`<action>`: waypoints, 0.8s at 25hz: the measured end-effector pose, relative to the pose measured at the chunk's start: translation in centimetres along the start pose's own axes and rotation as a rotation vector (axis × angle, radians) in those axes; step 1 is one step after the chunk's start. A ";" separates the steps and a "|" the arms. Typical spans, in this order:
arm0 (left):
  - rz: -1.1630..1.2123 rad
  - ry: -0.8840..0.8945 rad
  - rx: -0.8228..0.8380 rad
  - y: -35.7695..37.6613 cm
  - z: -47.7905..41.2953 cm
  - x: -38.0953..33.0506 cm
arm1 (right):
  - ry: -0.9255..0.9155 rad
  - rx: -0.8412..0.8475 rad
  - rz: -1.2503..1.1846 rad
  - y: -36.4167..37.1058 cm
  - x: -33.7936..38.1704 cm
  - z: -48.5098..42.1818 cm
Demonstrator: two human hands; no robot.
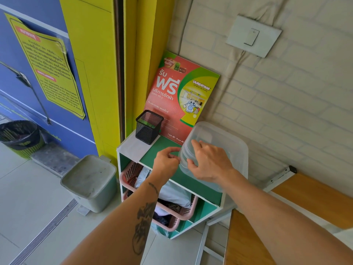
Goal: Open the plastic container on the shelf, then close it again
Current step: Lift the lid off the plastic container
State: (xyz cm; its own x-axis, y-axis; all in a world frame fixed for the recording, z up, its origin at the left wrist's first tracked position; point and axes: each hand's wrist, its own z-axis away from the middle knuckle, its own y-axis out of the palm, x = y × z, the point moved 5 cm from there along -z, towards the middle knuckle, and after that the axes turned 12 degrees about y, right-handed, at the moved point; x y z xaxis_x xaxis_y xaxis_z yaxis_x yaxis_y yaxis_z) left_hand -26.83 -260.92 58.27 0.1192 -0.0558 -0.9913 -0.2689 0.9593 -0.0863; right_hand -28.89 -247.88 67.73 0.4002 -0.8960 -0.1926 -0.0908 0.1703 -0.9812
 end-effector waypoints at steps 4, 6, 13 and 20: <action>-0.010 -0.015 0.003 0.1 0.0 -0.2 | -0.013 -0.052 -0.036 -1.4 -0.5 0.1; -0.025 -0.020 0.004 0.1 -0.1 -0.2 | -0.019 -0.070 -0.025 -1.8 -0.6 -0.1; -0.052 -0.031 0.042 0.0 -0.2 -0.7 | -0.021 -0.112 -0.097 -1.9 -1.1 0.6; -0.037 0.036 0.002 0.1 -2.6 -3.2 | -0.007 -0.095 -0.145 0.9 -0.7 2.3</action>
State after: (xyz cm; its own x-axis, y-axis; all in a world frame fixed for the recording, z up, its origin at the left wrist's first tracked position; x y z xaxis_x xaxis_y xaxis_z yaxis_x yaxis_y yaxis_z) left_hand -29.68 -261.39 61.22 0.0943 -0.1010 -0.9904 -0.2626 0.9571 -0.1226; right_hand -27.16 -246.17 66.90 0.4217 -0.9053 -0.0500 -0.1178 -0.0001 -0.9930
